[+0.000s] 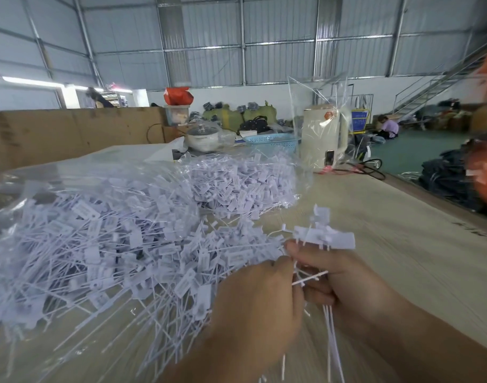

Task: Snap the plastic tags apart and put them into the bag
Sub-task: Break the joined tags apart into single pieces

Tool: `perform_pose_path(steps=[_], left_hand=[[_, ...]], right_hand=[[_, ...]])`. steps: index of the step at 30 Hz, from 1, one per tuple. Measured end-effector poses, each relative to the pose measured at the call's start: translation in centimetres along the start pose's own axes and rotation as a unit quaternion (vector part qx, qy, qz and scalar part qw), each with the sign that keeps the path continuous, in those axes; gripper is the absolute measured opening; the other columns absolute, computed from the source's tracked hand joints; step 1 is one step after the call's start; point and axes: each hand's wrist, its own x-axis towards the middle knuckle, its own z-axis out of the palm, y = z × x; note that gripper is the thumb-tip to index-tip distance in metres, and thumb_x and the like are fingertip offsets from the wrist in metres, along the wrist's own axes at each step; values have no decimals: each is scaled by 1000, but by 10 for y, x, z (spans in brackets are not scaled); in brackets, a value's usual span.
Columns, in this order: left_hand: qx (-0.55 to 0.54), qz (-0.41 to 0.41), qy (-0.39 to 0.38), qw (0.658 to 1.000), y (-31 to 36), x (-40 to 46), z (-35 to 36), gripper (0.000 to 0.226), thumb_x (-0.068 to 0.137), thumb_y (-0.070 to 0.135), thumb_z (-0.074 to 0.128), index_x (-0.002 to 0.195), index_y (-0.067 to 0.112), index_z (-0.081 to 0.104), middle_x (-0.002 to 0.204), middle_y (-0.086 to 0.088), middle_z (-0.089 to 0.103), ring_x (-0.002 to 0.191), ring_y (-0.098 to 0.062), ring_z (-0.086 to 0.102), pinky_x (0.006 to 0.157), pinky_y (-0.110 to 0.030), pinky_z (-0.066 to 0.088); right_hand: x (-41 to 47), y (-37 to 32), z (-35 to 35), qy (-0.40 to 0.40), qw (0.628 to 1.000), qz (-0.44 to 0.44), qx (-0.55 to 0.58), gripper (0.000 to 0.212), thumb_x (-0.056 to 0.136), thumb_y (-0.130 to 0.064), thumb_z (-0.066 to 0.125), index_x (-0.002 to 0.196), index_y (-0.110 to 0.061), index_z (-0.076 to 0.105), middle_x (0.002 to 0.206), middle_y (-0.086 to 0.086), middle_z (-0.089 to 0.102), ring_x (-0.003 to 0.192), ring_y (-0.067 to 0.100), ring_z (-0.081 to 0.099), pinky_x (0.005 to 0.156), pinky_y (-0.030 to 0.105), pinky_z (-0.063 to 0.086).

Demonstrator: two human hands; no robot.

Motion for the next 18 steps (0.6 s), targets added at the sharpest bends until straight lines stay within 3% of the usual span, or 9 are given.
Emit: perform_pose_path(steps=[3,7,12,13,18], left_hand=[[-12,19,25,999,0,-1,2,15,77,29,53,85,20,63,60,7,59,48,-15,57,43,-22,29],[-33,10,53,998,-4,-2,7,35,88,38,27,108,27,53,92,8,61,81,-15,59,61,-28,37],[-95,15,59,994,-6,-4,7,20,95,46,33,91,31,46,79,10,55,72,-10,53,59,-32,42],[-113,5,54,992,-7,-5,6,23,97,46,36,83,30,43,73,9,52,67,-11,51,58,-32,41],[-174,-44,61,982,-13,-1,-1,37,97,48,35,65,30,36,60,4,44,54,-9,44,51,-31,37]], right_hand=[[-1,0,1,-11,999,48,-21,22,72,-20,71,65,-13,51,53,-2,35,38,5,25,32,16,22],[-2,-3,0,-5,998,64,-28,20,72,-21,70,63,-15,53,53,-1,37,40,6,28,34,18,25],[0,1,-4,47,997,41,-37,12,89,-7,60,77,-6,59,50,1,46,38,8,32,34,18,27],[1,-1,-4,58,997,32,-31,4,88,-3,60,84,-5,61,49,1,47,38,8,32,34,18,27],[1,-3,-5,74,997,20,-10,17,86,3,61,101,-5,65,63,6,55,43,10,38,36,21,32]])
